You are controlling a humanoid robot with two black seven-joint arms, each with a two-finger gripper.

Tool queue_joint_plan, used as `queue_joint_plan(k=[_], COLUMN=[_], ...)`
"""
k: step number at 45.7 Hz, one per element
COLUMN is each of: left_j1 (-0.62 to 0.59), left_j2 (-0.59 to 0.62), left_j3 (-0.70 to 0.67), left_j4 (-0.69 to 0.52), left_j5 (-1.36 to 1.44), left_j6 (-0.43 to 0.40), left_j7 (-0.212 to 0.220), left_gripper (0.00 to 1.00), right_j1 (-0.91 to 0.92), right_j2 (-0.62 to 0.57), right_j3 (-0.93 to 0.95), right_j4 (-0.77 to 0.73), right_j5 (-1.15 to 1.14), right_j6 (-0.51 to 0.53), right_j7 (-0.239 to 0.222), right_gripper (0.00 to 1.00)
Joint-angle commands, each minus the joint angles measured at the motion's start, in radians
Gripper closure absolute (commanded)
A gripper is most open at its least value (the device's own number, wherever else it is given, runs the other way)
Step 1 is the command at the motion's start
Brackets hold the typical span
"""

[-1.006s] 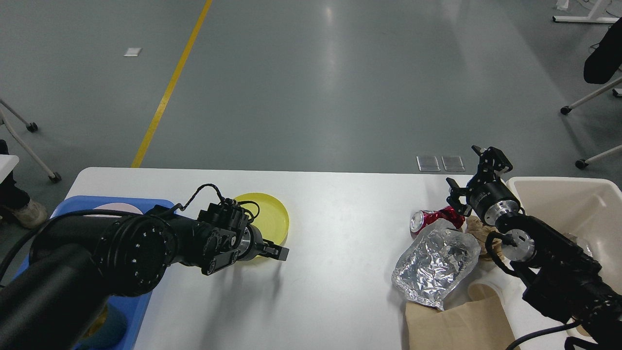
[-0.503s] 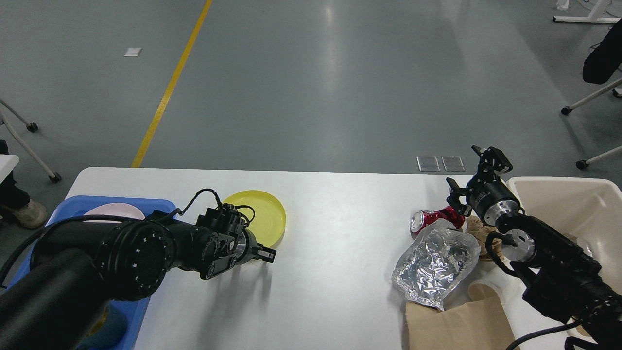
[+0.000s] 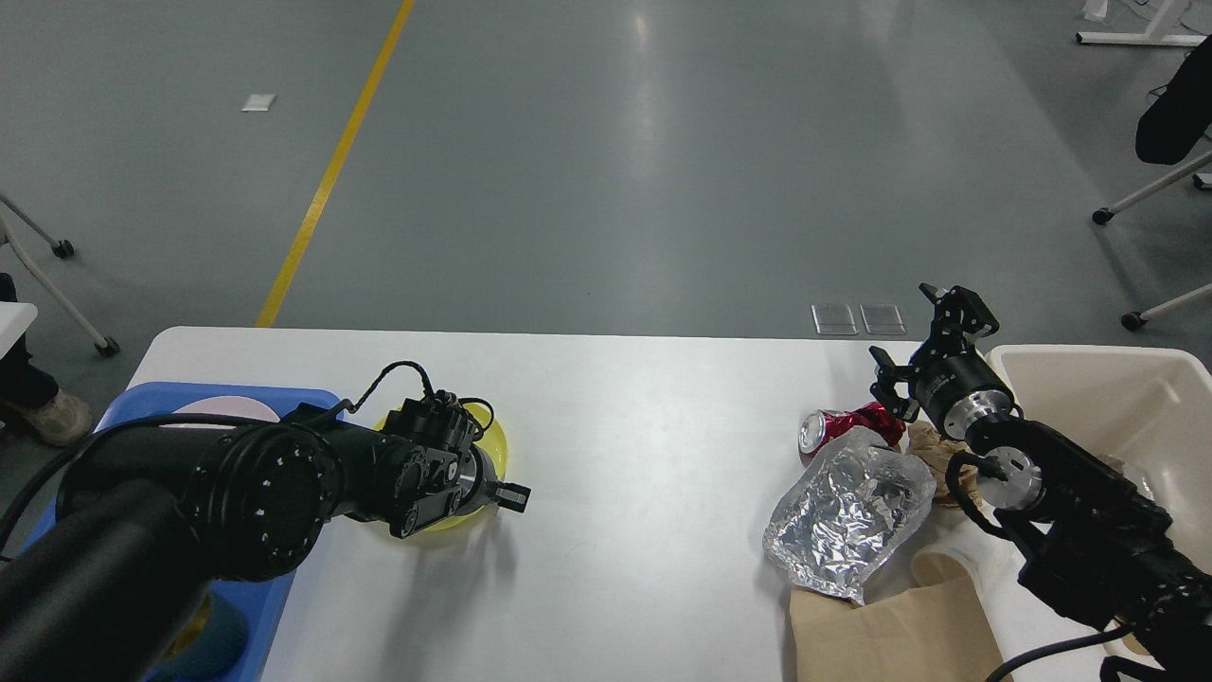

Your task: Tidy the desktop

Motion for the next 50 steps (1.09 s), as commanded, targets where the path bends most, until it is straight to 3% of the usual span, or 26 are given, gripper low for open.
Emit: queue_joint_plan(k=[1,16,31,50], left_j1=[0.0,-0.036,-0.158,-0.421], left_j2=[0.0,0.0,-0.002,0.007], left_j3=[-0.003,-0.026,-0.103,-0.125], left_j4=[-0.001,-0.003,-0.015,-0.021], left_j5=[-0.001,-0.018,-0.044,-0.182], left_j6=[-0.015,-0.033,-0.303,-0.674], left_j7=[0.001,0.019,0.018,0.016], left_gripper=[1.0,1.0,1.0,1.0], right_j1=[0.0,0.0,0.0,0.0], right_j2=[0.0,0.0,0.0,0.0], right_j3=[0.0,0.0,-0.001,-0.001], right_j4=[0.0,0.0,0.001,0.0], right_j5=[0.0,0.0,0.0,0.0], right_j6=[0.0,0.0,0.0,0.0], right_j7=[0.0,0.0,0.0,0.0], right_gripper=[0.0,0.0,0.0,0.0])
